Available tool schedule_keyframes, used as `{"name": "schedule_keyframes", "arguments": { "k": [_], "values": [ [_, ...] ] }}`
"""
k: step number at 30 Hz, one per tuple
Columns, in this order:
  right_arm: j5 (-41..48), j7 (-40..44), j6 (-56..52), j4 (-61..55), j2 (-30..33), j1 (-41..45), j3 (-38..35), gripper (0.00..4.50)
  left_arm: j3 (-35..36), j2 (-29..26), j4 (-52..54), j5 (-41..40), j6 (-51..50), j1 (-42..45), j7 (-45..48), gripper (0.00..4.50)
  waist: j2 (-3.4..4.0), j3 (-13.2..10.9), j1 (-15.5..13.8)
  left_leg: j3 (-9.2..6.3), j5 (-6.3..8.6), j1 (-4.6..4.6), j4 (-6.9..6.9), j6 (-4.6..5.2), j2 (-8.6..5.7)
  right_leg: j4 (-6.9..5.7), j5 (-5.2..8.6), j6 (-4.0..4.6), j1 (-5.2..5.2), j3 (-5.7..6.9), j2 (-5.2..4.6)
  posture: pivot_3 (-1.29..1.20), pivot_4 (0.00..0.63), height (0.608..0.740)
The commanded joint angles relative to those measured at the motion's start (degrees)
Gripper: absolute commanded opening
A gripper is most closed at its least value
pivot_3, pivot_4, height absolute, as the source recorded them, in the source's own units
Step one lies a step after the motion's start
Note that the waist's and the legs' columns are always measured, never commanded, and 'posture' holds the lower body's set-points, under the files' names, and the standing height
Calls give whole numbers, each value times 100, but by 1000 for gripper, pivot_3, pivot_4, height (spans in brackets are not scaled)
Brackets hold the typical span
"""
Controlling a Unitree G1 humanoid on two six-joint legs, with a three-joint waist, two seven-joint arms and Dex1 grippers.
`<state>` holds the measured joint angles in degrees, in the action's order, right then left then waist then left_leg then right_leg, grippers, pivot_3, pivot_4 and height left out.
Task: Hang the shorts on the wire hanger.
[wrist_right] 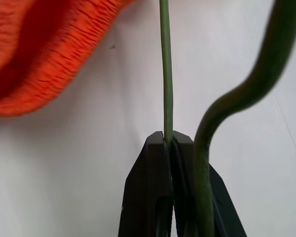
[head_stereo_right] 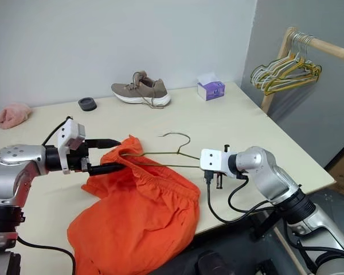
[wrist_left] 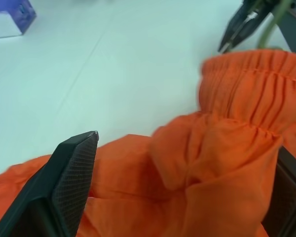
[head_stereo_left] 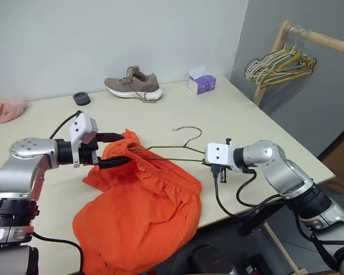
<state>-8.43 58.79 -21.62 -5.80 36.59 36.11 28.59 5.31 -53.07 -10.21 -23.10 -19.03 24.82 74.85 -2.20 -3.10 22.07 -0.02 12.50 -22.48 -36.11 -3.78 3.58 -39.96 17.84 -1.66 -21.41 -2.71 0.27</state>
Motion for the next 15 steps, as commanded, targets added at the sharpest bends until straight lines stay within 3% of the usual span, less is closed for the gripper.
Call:
{"name": "schedule_keyframes", "arguments": {
  "k": [1, 15],
  "values": [
    [-108, 287, 102, -206, 170, 58, 41, 0, -52, -286, -26, 184, 342, 21, 379, 4430, 1, 0, 5, 1, 0, 1, 0, 0, 0, 0, 0, 0, 0, 0, 0, -324, 0, 740],
    [-478, 440, 271, -132, -1, 217, 204, 0, -512, -165, 691, 242, 412, -416, 863, 4430, 0, -1, 3, -2, 0, 2, -1, 0, 1, -2, 0, 0, 1, 0, 0, -329, 0, 740]
  ]
}}
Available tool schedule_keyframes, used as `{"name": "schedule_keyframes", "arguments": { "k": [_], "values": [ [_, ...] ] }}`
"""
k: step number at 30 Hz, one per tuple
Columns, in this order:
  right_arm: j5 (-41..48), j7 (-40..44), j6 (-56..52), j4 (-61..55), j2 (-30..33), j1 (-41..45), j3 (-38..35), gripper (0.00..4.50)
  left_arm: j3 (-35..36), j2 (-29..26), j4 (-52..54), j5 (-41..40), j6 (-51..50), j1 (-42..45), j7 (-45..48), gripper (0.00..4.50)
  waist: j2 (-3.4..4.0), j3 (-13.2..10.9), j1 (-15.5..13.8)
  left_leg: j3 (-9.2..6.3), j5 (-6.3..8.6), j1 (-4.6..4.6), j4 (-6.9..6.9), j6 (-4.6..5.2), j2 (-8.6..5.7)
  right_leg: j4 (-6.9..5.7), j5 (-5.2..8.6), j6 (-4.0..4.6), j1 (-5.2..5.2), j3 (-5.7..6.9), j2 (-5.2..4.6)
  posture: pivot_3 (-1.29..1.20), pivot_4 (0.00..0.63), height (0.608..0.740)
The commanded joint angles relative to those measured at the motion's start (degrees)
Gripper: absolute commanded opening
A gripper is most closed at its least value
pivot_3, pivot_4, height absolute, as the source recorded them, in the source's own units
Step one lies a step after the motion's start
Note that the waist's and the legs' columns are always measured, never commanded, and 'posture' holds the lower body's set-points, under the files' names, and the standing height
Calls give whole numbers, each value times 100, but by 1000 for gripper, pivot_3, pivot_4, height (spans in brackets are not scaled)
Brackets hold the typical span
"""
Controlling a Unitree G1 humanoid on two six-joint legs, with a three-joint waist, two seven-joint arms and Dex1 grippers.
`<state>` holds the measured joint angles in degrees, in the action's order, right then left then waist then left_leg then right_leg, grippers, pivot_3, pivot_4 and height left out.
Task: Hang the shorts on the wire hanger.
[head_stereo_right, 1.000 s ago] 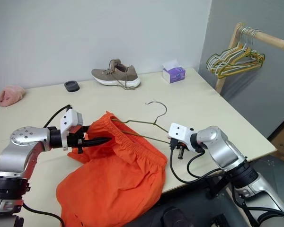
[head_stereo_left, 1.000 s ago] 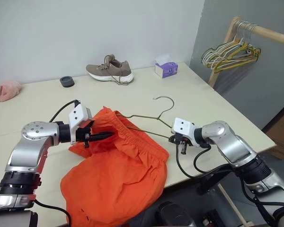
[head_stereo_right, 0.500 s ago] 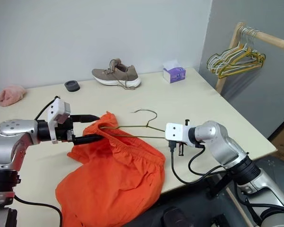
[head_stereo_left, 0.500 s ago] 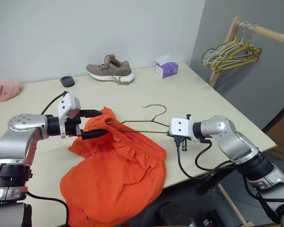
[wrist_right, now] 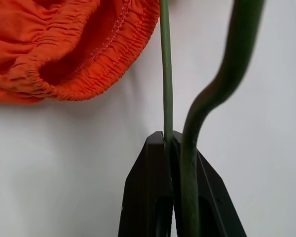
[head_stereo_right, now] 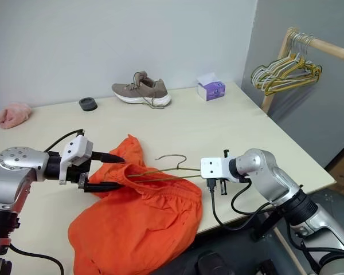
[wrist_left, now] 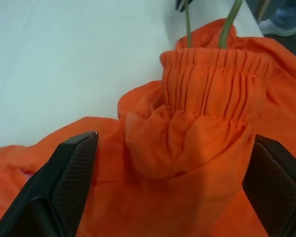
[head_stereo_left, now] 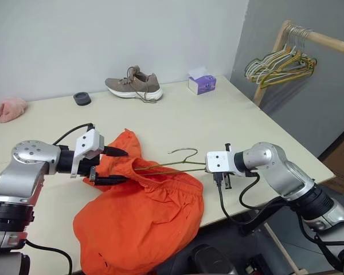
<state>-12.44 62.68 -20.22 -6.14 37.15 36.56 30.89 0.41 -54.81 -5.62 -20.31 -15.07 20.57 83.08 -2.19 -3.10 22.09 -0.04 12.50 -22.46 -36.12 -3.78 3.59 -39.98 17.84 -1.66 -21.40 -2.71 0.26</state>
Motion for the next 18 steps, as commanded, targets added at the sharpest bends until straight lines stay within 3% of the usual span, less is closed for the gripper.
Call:
{"name": "schedule_keyframes", "arguments": {
  "k": [1, 10, 18],
  "values": [
    [-83, 58, 134, -100, -86, 185, -24, 0, -64, 15, 260, -3, 41, -10, 43, 4430, 0, 0, 1, -1, 0, 0, 0, 0, 0, 0, 0, 0, 0, 1, 0, -329, 0, 740],
    [-75, 143, 140, -174, -208, 190, -99, 0, -297, 103, 185, 360, 516, -8, -79, 4430, 0, 0, 2, 0, 0, -1, 0, 0, -1, 0, 0, 0, 0, 0, 0, -331, 0, 740],
    [1, 207, 67, -304, -296, 199, -151, 0, -419, 423, 119, 536, 750, 29, -308, 2092, 0, 0, 1, -1, 0, -1, 0, 0, -1, 0, 0, 0, 0, 0, 0, -333, 0, 740]
  ]
}}
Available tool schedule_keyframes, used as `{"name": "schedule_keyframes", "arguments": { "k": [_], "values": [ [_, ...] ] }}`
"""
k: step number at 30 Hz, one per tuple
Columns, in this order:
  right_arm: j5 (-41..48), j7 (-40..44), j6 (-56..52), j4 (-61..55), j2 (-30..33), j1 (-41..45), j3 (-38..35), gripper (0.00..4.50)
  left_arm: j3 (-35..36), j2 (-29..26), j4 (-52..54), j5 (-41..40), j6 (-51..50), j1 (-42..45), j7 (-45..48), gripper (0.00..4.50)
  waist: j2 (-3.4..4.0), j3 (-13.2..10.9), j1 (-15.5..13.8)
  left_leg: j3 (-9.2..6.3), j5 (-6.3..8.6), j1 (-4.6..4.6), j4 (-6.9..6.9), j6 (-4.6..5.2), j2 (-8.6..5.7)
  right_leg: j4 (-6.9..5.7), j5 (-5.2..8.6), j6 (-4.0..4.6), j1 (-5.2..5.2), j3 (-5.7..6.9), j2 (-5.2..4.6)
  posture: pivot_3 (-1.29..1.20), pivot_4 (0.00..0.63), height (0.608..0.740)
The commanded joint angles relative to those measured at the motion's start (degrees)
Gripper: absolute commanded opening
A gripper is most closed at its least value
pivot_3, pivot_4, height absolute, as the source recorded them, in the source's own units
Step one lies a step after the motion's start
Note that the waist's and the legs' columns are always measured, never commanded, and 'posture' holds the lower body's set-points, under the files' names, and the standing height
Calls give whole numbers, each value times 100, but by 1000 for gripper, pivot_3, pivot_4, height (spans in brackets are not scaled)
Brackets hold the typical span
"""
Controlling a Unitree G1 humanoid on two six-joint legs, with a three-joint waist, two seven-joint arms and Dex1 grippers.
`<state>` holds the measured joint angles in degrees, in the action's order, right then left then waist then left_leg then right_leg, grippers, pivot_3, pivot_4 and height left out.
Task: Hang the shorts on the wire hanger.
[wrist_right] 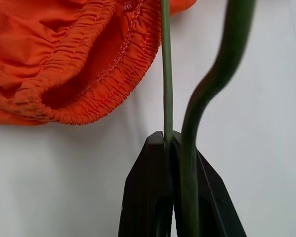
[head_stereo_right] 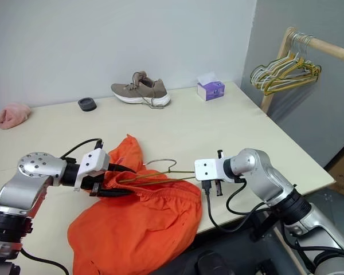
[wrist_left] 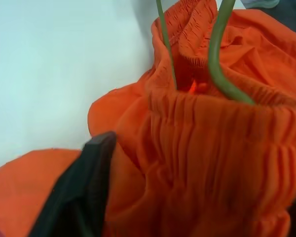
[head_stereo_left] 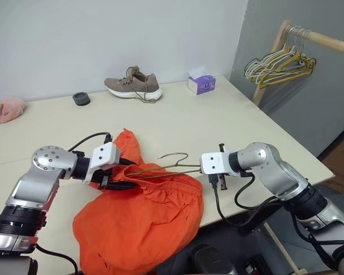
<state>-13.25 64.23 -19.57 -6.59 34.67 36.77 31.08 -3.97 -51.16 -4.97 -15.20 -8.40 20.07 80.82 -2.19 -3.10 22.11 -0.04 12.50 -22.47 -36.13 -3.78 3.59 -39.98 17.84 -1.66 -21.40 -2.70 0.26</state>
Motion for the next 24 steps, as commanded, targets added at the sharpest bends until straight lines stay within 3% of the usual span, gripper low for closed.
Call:
{"name": "schedule_keyframes", "arguments": {
  "k": [1, 7, 13, 14, 15, 20, 24],
  "values": [
    [81, 56, 5, -264, -53, 178, -168, 0, 19, 100, 59, 4, 72, 88, -112, 1803, 0, 0, 0, 0, 0, 0, 0, 0, 0, 0, 0, 0, 0, 0, 0, -333, 0, 740],
    [72, 128, 120, -292, -46, 188, -140, 0, -2, 153, 148, -85, -125, 79, -91, 33, 0, 0, 2, -1, 0, 0, 0, 0, 0, 0, 0, 0, 0, 0, 0, -335, 0, 740],
    [104, 311, 416, -296, 96, 125, -143, 0, 10, 98, 165, -132, -235, -1, 36, 33, 0, 0, 4, 0, 0, 0, 0, 0, 0, 0, 0, 0, 0, 0, 0, -335, 0, 740],
    [108, 339, 481, -274, 165, 106, -181, 493, 14, 89, 166, -133, -245, -11, 47, 0, 0, 0, 5, 0, 0, 0, 0, 0, 0, 0, 0, 0, 0, 0, 0, -338, 0, 740],
    [112, 374, 554, -236, 260, 90, -235, 661, 19, 80, 161, -132, -246, -17, 56, 0, 0, 0, 6, -1, 0, 0, 0, 0, 0, 0, 0, 0, 0, 1, 0, -338, 0, 740],
    [120, 337, 778, -9, 801, 8, -585, 2319, 44, 48, 162, -115, -226, -61, 78, 0, 0, 0, 8, 1, 0, 0, 0, 0, -1, 1, 0, 0, 1, -1, 0, -336, 0, 740],
    [344, 416, 149, -128, 1330, -422, -1072, 3706, 140, 75, 113, -99, -174, -93, -39, 0, -1, 1, -18, 0, 0, 0, 0, 0, -1, 2, 0, 0, 2, 1, -1, -335, 0, 740]
  ]
}}
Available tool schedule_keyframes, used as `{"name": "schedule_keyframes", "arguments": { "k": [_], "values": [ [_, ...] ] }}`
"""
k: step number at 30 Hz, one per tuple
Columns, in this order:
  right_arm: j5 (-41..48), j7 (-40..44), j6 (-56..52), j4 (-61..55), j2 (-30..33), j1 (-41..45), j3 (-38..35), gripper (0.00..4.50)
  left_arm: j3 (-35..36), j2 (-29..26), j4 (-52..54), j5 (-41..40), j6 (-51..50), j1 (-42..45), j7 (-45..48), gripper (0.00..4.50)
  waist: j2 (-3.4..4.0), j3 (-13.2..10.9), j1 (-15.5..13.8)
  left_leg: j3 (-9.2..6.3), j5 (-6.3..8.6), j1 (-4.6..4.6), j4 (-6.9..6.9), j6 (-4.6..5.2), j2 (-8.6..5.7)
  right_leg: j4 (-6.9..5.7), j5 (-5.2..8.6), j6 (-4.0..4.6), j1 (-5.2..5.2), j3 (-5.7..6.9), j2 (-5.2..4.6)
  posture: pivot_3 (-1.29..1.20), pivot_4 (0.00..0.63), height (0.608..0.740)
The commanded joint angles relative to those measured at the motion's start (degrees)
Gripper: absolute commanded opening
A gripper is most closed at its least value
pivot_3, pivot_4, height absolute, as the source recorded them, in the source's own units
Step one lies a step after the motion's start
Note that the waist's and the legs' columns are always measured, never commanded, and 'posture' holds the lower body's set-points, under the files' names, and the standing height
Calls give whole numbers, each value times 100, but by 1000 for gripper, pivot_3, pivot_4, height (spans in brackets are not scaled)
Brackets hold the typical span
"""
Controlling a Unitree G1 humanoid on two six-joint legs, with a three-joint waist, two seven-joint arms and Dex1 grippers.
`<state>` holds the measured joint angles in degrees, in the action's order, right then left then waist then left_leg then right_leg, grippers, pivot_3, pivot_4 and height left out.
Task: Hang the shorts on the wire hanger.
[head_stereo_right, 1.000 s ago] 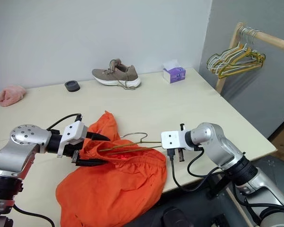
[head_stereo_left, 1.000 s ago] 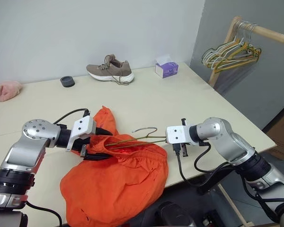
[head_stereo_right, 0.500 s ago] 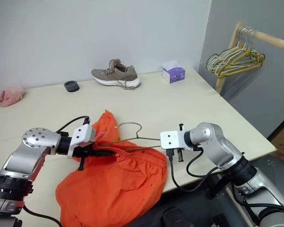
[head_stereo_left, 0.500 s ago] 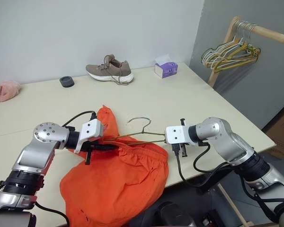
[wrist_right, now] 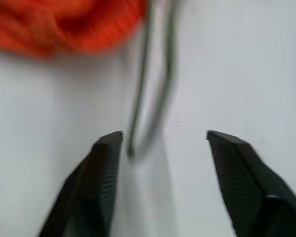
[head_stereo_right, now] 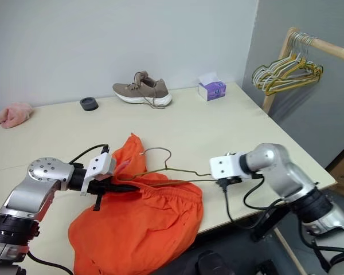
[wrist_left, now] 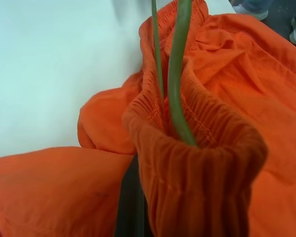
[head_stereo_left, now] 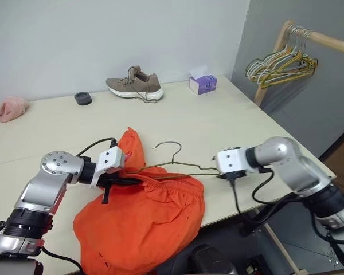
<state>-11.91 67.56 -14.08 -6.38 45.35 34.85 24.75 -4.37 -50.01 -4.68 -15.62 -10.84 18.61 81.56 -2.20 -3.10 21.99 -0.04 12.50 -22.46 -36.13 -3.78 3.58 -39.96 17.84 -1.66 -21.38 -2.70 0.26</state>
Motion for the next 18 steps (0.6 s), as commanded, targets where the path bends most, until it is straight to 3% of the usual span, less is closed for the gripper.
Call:
{"name": "schedule_keyframes", "arguments": {
  "k": [1, 2, 5, 11, 18],
  "values": [
    [412, 138, -780, -301, 317, -433, -613, 4066, 221, -24, 46, -70, 70, 68, -166, 0, -1, 1, -7, -1, 0, 0, 0, 0, 0, 0, 0, 0, 0, 2, 0, -334, 0, 740],
    [621, 166, -1176, -493, 325, -622, -767, 4418, 261, -10, 13, -91, 67, 81, -214, 0, -1, 1, -5, -1, 0, 1, 1, 0, 1, 0, 0, 1, 1, 1, 0, -333, 0, 740],
    [1354, 79, -2518, -1312, 45, -1129, -1134, 4470, 379, 13, -53, -190, -9, 141, -332, 0, -1, 1, 24, -1, 0, 8, 1, 0, 2, -5, 1, 2, 3, 0, 0, -337, 0, 740],
    [2461, -981, -5129, -2269, -1524, -1468, -1469, 4470, 552, 27, -139, -417, -278, 339, -432, 0, -3, 3, 52, -5, 0, 11, 5, 0, 6, -9, 2, 3, 3, 0, 6, -336, 0, 740],
    [3099, -1840, -6297, -2106, -2640, -1335, -1503, 4470, 607, 45, -278, -418, -332, 596, -452, 0, -5, 4, -15, -4, 0, 0, 1, 0, 1, -4, 2, 3, 0, 0, 5, -329, 0, 740]
  ]
}}
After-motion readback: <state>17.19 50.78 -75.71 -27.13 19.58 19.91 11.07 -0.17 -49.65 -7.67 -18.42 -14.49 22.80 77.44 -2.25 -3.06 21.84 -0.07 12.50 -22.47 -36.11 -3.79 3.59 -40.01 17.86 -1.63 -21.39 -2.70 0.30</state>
